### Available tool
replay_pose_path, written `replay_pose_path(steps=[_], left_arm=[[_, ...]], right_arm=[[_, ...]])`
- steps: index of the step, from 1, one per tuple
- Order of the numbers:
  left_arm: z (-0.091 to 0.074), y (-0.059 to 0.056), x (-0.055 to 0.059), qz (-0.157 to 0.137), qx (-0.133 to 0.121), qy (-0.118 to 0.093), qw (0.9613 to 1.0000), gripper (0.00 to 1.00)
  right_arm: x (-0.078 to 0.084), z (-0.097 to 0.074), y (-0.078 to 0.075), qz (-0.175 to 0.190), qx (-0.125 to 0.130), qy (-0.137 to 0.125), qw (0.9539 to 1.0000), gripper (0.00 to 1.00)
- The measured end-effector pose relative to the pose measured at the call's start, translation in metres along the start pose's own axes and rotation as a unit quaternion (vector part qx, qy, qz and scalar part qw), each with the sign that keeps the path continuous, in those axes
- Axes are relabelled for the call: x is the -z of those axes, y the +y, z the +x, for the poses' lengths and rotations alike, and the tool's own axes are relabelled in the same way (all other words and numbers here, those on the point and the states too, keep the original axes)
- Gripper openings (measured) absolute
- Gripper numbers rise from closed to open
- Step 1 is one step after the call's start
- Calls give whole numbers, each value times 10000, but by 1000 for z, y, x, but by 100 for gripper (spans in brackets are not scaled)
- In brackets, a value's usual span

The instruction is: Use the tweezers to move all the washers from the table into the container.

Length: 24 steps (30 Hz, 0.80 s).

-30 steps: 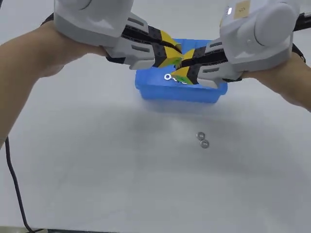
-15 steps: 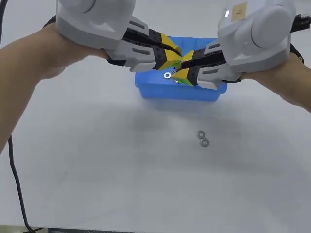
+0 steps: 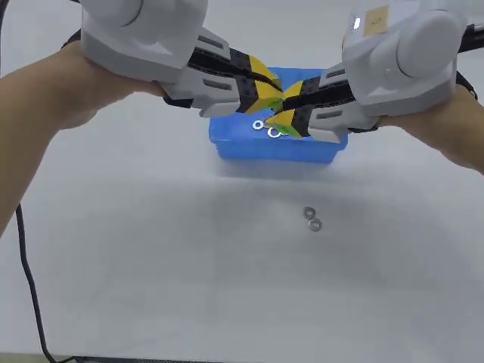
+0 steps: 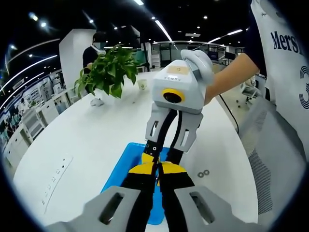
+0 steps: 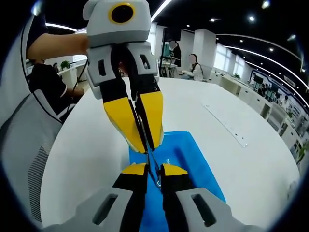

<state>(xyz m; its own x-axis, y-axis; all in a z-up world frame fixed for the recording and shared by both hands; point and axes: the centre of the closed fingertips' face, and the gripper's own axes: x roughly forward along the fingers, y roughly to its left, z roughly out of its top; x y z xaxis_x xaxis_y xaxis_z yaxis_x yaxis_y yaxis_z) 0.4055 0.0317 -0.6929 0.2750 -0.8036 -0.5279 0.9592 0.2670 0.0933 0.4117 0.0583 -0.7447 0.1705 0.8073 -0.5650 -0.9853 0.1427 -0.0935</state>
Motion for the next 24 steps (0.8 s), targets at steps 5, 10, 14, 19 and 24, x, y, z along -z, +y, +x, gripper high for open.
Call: replay_pose_path(steps=[5, 10, 14, 19, 24], left_arm=[[-5, -8, -10, 57, -3, -58, 10000, 6], [-10, -20, -21, 133, 5, -101, 9999, 7], [-10, -30, -29, 254, 30, -61, 9997, 7], [-9, -41, -32, 347, 70, -18, 9994, 7], [-11, -56, -38, 318, 57, -45, 9995, 7]], right_arm=[[-6, -10, 5, -85, 37, -25, 10000, 12], [-12, -21, 14, -165, 67, -48, 9998, 12], [-14, -29, 21, -242, 77, -32, 9997, 12], [-14, -38, 32, -275, 56, -15, 9996, 12], [-14, -46, 45, -299, 44, -38, 9995, 12]])
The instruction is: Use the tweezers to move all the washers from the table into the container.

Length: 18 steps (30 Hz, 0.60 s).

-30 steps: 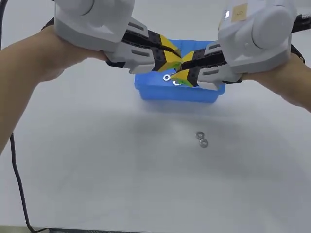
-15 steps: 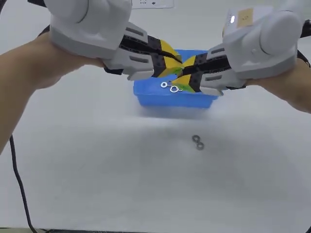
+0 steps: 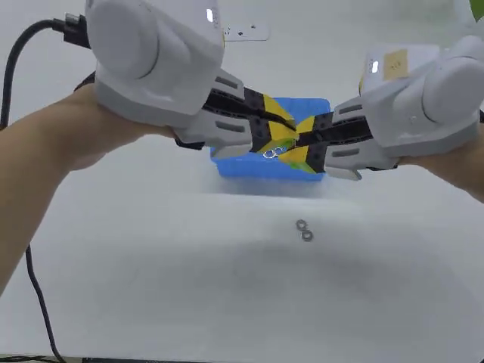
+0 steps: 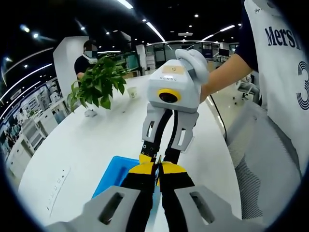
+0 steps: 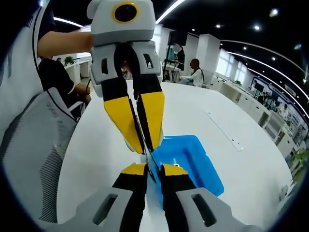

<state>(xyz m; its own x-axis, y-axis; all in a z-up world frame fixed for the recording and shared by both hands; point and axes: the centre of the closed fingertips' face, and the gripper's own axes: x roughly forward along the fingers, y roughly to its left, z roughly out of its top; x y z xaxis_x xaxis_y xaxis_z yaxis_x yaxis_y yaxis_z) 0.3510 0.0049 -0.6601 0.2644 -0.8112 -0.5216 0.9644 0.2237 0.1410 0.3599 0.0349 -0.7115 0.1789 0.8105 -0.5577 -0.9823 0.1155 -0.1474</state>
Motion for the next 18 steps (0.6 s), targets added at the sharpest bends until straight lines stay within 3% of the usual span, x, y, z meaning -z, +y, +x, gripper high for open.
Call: replay_pose_path(steps=[8, 18], left_arm=[[2, -23, -6, -58, -4, -23, 10000, 7], [6, -50, -4, -160, 60, -45, 9998, 7]], right_arm=[[3, -9, 17, -1, -49, 14, 10000, 12], [15, -16, 45, 81, -110, 61, 9999, 12]])
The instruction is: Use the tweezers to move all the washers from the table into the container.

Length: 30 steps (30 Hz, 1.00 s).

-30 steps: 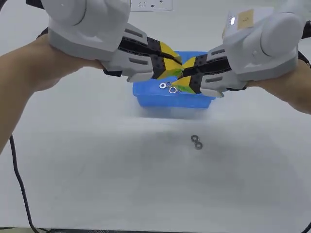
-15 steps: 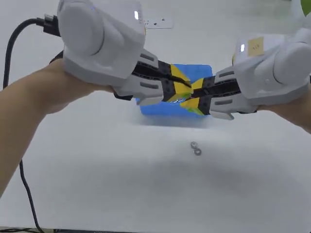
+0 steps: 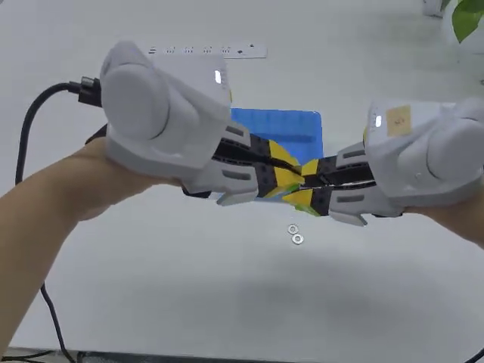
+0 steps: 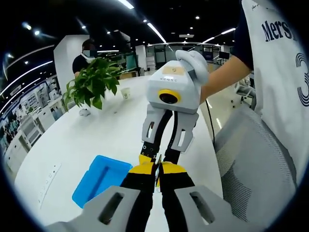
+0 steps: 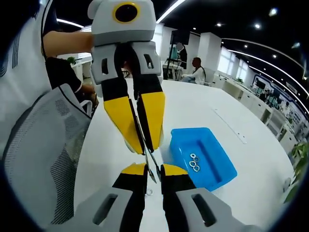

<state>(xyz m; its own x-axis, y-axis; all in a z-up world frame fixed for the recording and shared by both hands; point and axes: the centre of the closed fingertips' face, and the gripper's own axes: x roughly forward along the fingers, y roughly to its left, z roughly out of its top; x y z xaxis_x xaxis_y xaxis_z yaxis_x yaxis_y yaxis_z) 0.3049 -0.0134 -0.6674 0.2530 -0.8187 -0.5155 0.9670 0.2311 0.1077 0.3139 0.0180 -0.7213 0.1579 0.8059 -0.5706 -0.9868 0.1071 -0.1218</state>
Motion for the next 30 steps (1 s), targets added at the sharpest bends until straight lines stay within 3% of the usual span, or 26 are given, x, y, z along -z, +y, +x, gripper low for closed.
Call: replay_pose_path(steps=[10, 17, 30], left_arm=[[12, -28, 12, -184, 126, -10, 9998, 7], [16, -36, 19, -302, 137, -9, 9994, 7], [27, -38, 27, -444, 225, 53, 9987, 8]], right_arm=[[21, -2, 27, 36, -27, 136, 9999, 12], [30, 1, 34, 160, -10, 187, 9997, 12], [44, 4, 33, 388, 8, 211, 9990, 12]])
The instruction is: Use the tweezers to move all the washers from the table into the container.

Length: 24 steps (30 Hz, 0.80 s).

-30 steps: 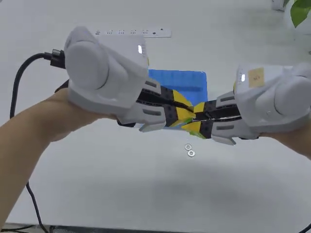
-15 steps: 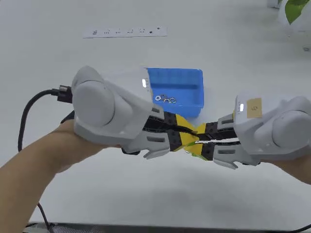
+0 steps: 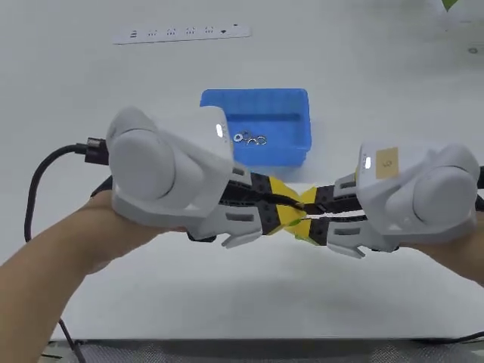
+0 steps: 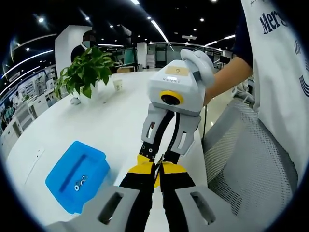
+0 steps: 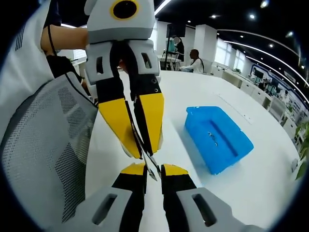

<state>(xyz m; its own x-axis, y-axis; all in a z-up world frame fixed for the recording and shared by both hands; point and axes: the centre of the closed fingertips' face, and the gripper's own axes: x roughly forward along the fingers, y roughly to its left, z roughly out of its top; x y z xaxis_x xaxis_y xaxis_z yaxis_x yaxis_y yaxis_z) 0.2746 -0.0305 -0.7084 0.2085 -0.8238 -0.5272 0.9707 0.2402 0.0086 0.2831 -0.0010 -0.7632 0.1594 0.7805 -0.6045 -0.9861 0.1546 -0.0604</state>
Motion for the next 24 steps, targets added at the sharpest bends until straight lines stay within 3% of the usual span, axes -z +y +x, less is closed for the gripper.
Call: replay_pose_path(steps=[14, 24], left_arm=[[4, 14, 6, -75, -28, 104, 9999, 7], [8, 15, 8, -117, 46, 119, 9999, 7]], right_arm=[[2, 10, -11, 158, 2, -40, 9999, 12], [7, 11, -12, 294, 6, -13, 9996, 12]])
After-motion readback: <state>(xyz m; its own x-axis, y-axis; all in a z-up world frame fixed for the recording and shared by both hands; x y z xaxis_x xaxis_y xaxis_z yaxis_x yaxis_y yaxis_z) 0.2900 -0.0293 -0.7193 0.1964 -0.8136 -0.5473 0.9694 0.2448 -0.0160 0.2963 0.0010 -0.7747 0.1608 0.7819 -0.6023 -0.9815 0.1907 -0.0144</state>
